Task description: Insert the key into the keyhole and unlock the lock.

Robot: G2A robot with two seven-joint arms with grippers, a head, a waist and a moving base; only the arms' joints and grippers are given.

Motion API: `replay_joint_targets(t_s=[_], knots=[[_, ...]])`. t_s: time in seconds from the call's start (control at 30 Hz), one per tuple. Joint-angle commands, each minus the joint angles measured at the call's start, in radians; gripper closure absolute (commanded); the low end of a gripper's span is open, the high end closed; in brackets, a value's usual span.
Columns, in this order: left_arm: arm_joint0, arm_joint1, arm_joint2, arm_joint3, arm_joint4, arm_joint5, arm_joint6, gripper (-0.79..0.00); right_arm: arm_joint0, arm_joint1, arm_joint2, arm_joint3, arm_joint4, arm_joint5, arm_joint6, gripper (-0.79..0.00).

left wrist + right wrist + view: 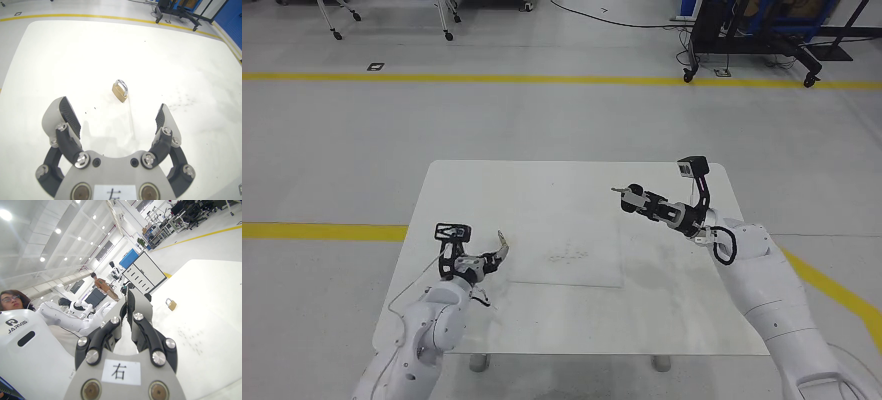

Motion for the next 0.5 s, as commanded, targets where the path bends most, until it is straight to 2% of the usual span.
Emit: replay_joint_targets(t_s=[0.0, 0.13, 0.3, 0.4, 0.47], knots=[[-0.041, -0.007, 0.039, 0.031, 0.04, 0.031, -0.017, -0.785, 0.0, 0.0, 0.0, 0.0, 0.0, 0.0, 0.0, 0.0], [-0.099, -0.023, 0.079, 0.086, 0.026, 0.065, -0.018, -0.72, 0.0, 0.0, 0.0, 0.0, 0.0, 0.0, 0.0, 0.0], [-0.143, -0.037, 0.105, 0.137, -0.006, 0.091, -0.024, -0.529, 0.0, 0.0, 0.0, 0.0, 0.0, 0.0, 0.0, 0.0], [-0.157, -0.044, 0.117, 0.159, -0.018, 0.096, -0.028, -0.514, 0.0, 0.0, 0.0, 0.0, 0.0, 0.0, 0.0, 0.0], [-0.165, -0.048, 0.123, 0.172, -0.026, 0.094, -0.029, -0.474, 0.0, 0.0, 0.0, 0.0, 0.0, 0.0, 0.0, 0.0]])
